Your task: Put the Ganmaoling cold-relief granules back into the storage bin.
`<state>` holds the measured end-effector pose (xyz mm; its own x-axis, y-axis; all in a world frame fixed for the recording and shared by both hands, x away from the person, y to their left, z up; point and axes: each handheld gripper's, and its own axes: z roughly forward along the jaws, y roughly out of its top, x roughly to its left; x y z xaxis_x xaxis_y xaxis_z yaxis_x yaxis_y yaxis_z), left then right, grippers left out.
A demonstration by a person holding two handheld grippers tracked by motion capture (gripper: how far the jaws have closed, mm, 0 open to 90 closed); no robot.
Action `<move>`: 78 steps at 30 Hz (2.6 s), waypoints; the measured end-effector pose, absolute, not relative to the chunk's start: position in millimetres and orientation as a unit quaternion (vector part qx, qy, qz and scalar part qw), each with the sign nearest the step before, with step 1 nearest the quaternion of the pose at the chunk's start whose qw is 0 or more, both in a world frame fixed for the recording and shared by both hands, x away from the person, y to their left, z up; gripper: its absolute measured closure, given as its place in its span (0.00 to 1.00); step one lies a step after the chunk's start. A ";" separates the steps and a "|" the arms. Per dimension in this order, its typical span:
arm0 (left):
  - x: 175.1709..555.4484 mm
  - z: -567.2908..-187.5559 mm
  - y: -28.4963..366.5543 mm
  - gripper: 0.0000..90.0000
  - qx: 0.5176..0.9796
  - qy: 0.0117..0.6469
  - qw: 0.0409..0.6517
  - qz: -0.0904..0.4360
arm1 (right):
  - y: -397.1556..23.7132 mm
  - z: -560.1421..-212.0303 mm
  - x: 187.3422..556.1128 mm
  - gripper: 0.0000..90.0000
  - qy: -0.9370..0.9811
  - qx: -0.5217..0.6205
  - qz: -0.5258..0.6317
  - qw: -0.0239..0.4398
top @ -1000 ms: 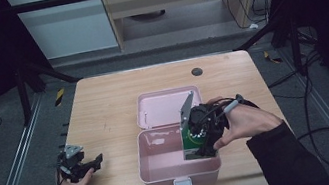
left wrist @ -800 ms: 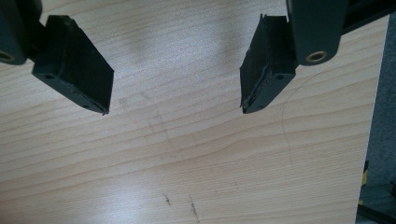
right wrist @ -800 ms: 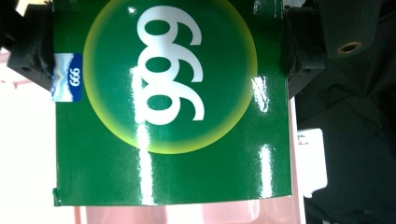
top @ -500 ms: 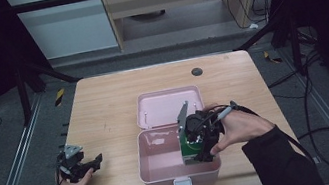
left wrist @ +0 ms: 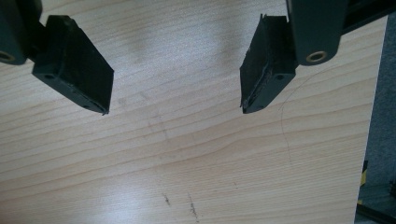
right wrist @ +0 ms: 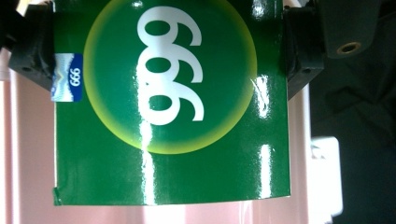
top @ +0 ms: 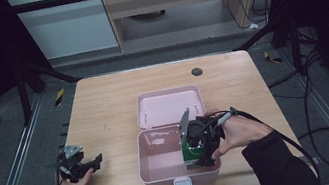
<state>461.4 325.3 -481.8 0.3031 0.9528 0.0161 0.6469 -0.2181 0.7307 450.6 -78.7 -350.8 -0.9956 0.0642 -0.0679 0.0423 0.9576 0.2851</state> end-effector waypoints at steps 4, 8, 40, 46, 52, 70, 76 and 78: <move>461.3 -481.7 325.7 0.28 0.742 0.539 0.318 0.242 | -77.3 -355.6 451.7 0.18 0.989 0.026 0.141 0.031; 461.7 -482.1 325.7 0.28 0.742 0.539 0.317 0.241 | -80.9 -366.0 453.8 0.18 0.990 0.030 0.137 0.028; 462.0 -482.3 326.0 0.28 0.743 0.539 0.316 0.239 | -77.1 -400.3 461.2 0.15 0.993 0.022 0.112 0.026; 462.1 -482.4 325.6 0.28 0.743 0.539 0.316 0.240 | -83.9 -392.1 462.1 0.17 0.990 0.033 0.135 0.029; 461.9 -482.3 325.3 0.28 0.743 0.539 0.317 0.239 | -99.4 -364.4 460.3 0.16 0.980 0.058 0.185 0.044; 461.5 -481.9 323.7 0.30 0.745 0.537 0.317 0.238 | -182.7 -332.1 455.8 0.12 0.919 0.181 0.309 0.166; 461.6 -482.3 323.4 0.30 0.745 0.537 0.316 0.237 | -216.0 -355.7 455.3 0.09 0.876 0.267 0.343 0.208; 461.6 -482.5 323.0 0.30 0.746 0.537 0.316 0.237 | -227.1 -366.8 456.2 0.09 0.855 0.306 0.359 0.217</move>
<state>461.6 323.0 -482.5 0.3117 0.9501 0.0146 0.6502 -0.2245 0.7258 456.2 -227.1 -366.8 -0.7186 0.6788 -0.1513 0.3668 0.5547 0.7469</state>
